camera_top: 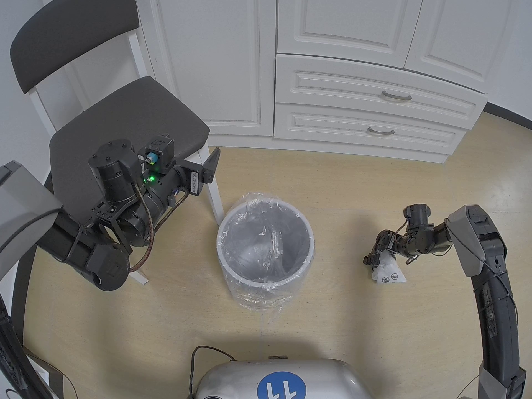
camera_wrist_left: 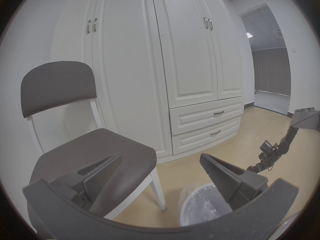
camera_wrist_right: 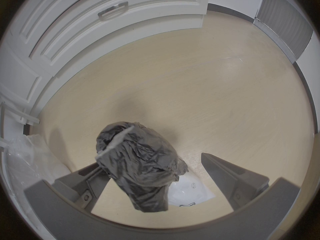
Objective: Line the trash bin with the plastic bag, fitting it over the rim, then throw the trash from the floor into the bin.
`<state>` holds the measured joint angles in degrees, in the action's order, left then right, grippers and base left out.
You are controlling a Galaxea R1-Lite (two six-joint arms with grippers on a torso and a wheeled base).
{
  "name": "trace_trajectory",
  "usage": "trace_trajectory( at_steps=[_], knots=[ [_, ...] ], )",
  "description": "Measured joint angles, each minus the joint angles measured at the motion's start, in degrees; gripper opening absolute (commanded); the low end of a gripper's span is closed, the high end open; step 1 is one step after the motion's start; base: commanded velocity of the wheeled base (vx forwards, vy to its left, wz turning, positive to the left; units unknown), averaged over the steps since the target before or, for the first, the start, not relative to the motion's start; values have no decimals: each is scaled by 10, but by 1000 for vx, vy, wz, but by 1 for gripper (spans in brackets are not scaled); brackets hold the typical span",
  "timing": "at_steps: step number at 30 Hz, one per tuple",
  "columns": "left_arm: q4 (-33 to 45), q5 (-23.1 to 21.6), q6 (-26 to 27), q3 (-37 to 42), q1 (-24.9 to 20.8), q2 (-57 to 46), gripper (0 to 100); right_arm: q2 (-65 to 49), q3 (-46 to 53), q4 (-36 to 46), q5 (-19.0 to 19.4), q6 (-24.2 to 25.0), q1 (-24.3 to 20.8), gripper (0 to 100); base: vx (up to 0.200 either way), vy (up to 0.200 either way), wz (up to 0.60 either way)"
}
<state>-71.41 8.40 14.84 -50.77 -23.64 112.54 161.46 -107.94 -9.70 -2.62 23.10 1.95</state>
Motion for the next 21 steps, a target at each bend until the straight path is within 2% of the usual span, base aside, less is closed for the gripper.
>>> trace_trajectory(
  at_steps=[7, 11, 17, 21],
  knots=[
    [-1, 0, 0, -3, -1, 0, 100, 3, 12, -26, -7, 7, -18, 100, 0, 0, 0],
    [-2, 0, 0, -2, -2, 0, 100, -13, 55, -67, -6, 9, -21, 100, 0, 0, 0],
    [-3, 0, 0, 0, -2, 0, 100, -48, 151, -176, 11, 3, -35, 100, 0, 0, 0],
    [-4, 0, 0, 0, -2, -1, 100, -55, 186, -271, 19, -17, -46, 100, 0, 0, 0]
  ],
)
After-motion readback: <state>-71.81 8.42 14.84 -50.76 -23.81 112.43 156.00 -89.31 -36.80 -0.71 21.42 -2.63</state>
